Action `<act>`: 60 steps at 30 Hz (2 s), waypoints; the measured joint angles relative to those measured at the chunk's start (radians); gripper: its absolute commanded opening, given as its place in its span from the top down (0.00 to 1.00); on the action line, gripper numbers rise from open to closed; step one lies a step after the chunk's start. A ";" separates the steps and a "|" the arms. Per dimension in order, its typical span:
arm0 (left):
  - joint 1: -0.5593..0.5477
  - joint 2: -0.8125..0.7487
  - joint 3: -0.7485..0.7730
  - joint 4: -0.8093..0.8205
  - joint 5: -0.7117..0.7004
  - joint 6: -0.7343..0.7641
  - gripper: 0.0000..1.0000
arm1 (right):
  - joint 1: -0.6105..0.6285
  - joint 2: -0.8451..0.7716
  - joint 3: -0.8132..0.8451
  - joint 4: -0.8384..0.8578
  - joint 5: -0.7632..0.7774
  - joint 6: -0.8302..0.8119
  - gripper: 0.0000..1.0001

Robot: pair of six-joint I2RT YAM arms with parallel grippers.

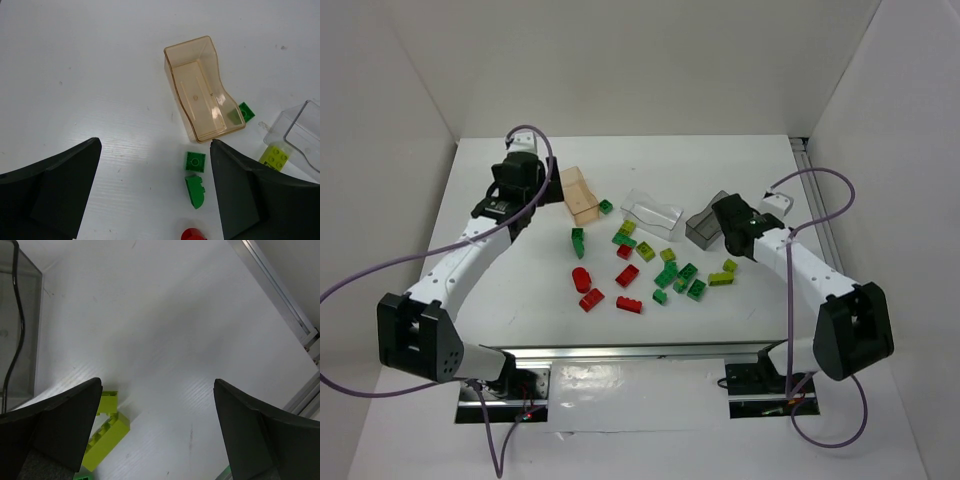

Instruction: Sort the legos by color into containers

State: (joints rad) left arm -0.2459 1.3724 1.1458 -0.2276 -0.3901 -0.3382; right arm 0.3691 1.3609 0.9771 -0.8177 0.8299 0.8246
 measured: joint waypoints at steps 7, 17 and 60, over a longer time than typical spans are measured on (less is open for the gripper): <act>-0.004 -0.018 0.037 -0.011 0.003 0.043 0.00 | 0.006 -0.031 -0.026 0.009 -0.031 0.013 0.00; -0.030 0.114 0.322 -0.135 0.066 0.108 0.00 | 0.006 -0.113 -0.082 0.143 -0.200 -0.030 0.00; -0.067 0.204 0.304 -0.213 0.341 -0.034 0.00 | -0.156 0.082 -0.227 0.403 -0.577 -0.116 0.62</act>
State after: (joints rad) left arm -0.3130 1.5768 1.4494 -0.4408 -0.0494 -0.3721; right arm 0.2134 1.4425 0.7502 -0.4149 0.2527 0.7086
